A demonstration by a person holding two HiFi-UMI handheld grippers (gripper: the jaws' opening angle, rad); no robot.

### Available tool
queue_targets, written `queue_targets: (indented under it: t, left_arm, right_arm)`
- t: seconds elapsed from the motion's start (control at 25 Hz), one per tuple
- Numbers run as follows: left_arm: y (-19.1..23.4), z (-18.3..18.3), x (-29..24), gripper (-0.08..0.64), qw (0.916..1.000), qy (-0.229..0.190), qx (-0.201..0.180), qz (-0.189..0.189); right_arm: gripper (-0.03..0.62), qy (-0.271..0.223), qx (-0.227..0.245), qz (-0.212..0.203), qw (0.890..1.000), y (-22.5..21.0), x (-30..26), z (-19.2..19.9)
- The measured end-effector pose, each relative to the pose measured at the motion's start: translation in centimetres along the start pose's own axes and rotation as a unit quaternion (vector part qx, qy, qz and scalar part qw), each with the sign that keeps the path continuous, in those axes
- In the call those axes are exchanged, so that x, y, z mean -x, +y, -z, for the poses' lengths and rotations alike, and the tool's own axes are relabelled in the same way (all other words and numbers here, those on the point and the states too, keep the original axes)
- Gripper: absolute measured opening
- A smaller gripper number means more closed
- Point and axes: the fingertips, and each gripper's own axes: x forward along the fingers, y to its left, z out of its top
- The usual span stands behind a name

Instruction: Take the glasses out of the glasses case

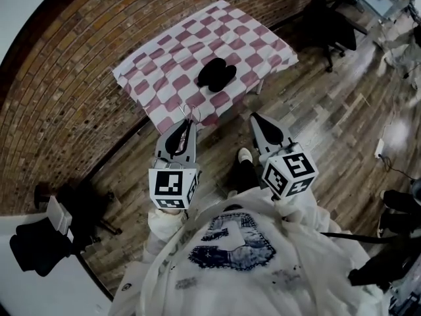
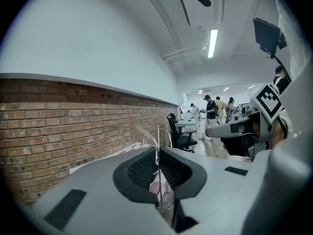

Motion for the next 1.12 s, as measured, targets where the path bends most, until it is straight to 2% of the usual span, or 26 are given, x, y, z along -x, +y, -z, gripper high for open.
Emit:
queue_targets:
  t: [0.48,1.12]
  left_arm:
    - [-0.9,-0.7,1.9,0.035,0.9998,-0.018,-0.001,0.008]
    - [-0.4,-0.5,1.1,0.034,0.9997,-0.015,0.004,0.017]
  right_arm:
    - [0.014,-0.011,0.008,0.01,1.0,1.0,1.9,-0.2]
    - [0.014,-0.006,0.011,0.009,1.0,1.1,1.0,-0.5]
